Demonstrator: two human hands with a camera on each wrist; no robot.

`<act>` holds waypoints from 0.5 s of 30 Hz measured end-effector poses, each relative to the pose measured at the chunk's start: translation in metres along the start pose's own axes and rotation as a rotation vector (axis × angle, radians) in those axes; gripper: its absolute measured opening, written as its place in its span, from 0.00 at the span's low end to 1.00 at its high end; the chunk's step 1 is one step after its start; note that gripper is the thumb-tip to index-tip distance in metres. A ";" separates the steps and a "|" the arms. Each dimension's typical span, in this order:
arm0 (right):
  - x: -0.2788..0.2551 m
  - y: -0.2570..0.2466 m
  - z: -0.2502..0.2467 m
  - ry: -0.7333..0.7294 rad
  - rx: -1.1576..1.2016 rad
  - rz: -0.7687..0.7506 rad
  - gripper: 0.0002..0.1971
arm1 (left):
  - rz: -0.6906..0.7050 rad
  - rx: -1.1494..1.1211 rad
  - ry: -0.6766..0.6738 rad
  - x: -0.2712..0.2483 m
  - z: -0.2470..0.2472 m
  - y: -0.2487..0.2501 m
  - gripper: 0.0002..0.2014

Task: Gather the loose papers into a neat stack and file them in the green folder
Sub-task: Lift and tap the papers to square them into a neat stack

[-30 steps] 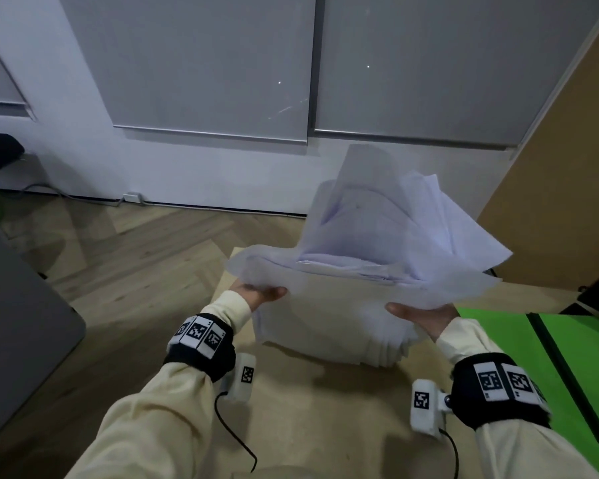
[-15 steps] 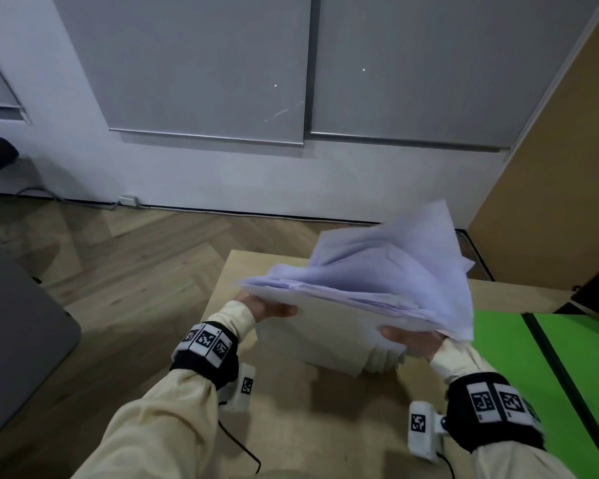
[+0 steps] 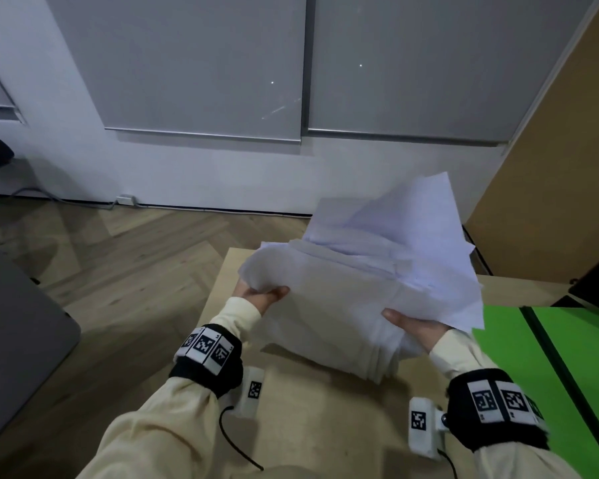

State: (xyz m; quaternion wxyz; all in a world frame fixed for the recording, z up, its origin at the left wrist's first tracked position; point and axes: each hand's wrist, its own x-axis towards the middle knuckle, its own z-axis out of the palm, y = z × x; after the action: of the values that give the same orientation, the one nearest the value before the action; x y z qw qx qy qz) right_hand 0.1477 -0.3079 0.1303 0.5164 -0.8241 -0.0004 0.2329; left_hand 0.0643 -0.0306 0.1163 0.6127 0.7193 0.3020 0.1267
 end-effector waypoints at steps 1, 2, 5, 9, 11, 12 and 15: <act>0.000 0.000 -0.001 0.033 -0.009 0.018 0.38 | -0.007 -0.071 0.005 -0.004 0.001 0.001 0.33; 0.000 -0.003 -0.002 0.074 -0.027 0.050 0.41 | -0.009 -0.133 0.006 -0.009 0.002 0.003 0.36; -0.003 -0.004 -0.010 0.202 0.055 0.034 0.40 | 0.015 -0.178 -0.059 -0.019 -0.001 0.007 0.41; -0.014 0.006 -0.007 0.158 -0.036 0.070 0.29 | 0.014 0.097 -0.218 -0.026 -0.009 0.002 0.35; -0.011 0.018 -0.003 0.153 -0.030 0.130 0.39 | -0.001 0.133 -0.277 -0.030 -0.009 -0.002 0.33; -0.012 0.019 -0.001 0.167 -0.010 0.118 0.44 | 0.006 0.158 -0.312 -0.033 -0.009 0.000 0.31; -0.010 0.021 -0.003 0.183 0.000 0.104 0.54 | 0.082 0.144 -0.396 -0.037 -0.015 0.012 0.28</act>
State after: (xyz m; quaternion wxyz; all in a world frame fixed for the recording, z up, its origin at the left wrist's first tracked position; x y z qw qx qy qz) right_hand 0.1351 -0.3227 0.1176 0.5014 -0.8409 0.0894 0.1829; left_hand 0.0303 -0.0416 0.1379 0.6014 0.7837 0.1544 -0.0143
